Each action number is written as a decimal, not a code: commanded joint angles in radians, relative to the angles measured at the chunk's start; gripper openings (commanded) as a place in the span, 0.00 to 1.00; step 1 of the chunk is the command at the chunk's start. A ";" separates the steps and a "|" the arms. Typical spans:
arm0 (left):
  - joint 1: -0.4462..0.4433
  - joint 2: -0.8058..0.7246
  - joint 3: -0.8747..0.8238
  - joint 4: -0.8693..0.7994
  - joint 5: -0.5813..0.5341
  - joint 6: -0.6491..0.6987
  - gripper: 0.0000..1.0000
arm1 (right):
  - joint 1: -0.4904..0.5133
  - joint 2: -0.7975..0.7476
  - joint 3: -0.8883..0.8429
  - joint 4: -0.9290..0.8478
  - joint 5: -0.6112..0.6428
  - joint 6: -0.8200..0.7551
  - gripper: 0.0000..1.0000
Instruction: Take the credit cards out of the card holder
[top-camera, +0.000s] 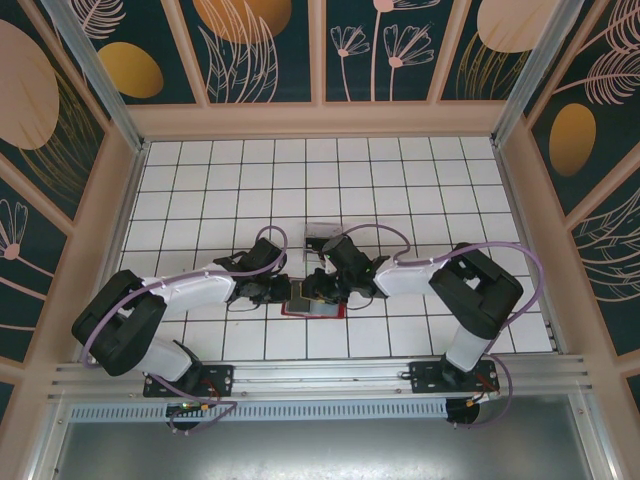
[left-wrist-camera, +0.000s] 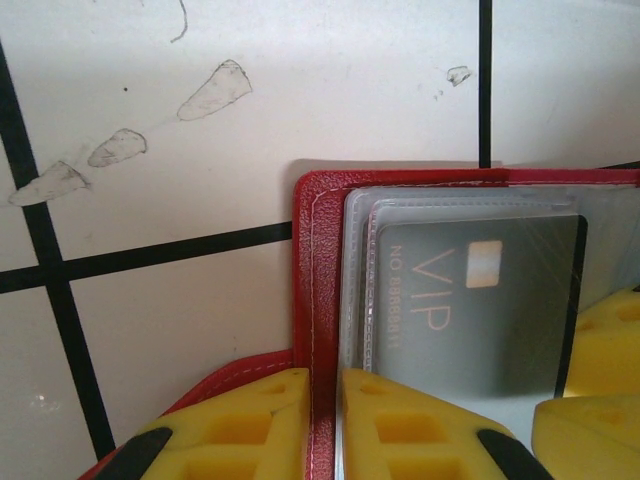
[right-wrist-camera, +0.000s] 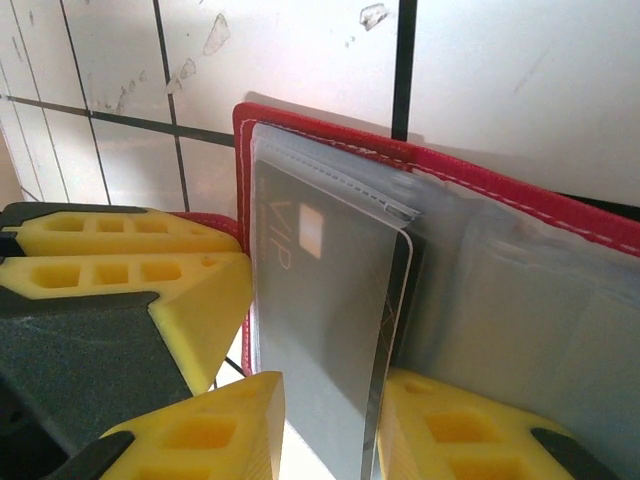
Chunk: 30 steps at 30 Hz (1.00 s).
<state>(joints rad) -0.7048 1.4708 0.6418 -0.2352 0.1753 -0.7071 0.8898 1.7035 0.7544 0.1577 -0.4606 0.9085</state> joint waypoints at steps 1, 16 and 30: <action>-0.001 0.050 -0.033 -0.044 -0.006 0.003 0.17 | 0.009 -0.012 -0.010 0.112 -0.058 0.016 0.30; -0.001 0.054 -0.037 -0.047 -0.005 -0.004 0.17 | 0.005 -0.056 -0.058 0.225 -0.097 0.055 0.30; 0.000 0.068 -0.024 -0.052 -0.003 -0.001 0.17 | -0.006 -0.123 -0.092 0.204 -0.089 0.047 0.22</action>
<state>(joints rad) -0.7048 1.4757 0.6453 -0.2367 0.1753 -0.7071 0.8845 1.6180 0.6743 0.3161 -0.5247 0.9531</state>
